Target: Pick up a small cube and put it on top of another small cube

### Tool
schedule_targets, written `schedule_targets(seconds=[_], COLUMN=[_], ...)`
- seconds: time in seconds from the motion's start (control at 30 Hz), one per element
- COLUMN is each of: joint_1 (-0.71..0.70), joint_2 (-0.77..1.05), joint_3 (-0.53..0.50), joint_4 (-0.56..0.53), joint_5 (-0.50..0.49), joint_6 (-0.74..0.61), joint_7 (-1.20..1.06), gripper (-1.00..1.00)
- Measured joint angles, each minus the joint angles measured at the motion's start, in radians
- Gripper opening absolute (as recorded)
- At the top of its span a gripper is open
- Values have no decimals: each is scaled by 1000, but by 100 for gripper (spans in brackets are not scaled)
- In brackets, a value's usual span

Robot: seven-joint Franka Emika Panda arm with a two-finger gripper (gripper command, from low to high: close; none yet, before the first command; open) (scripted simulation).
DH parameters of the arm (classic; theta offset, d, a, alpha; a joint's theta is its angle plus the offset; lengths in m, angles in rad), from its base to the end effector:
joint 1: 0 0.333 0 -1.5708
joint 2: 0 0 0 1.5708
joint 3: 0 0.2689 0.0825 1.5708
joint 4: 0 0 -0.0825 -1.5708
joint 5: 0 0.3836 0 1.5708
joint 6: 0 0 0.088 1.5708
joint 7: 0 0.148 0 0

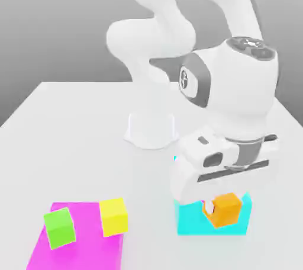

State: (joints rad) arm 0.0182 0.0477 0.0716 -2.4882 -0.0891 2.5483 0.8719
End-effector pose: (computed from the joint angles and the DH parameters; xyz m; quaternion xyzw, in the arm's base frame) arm 0.4695 0.0419 0.1824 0.9376 -0.3468 0.0164 0.0178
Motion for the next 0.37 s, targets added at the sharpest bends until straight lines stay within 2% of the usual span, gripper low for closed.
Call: schedule_targets(seconds=[0.13, 0.27, 0.3, 0.37], joint_1=[-162, -184, -181, -181], joint_2=[-104, -16, 3, 3], joint_3=[-67, -82, -79, -79], joint_4=[-50, -91, -95, -95], joint_5=[60, 89, 91, 91], joint_6=[-57, 63, 86, 86], joint_7=[160, 230, 232, 232], gripper=[-100, -100, 100, 100])
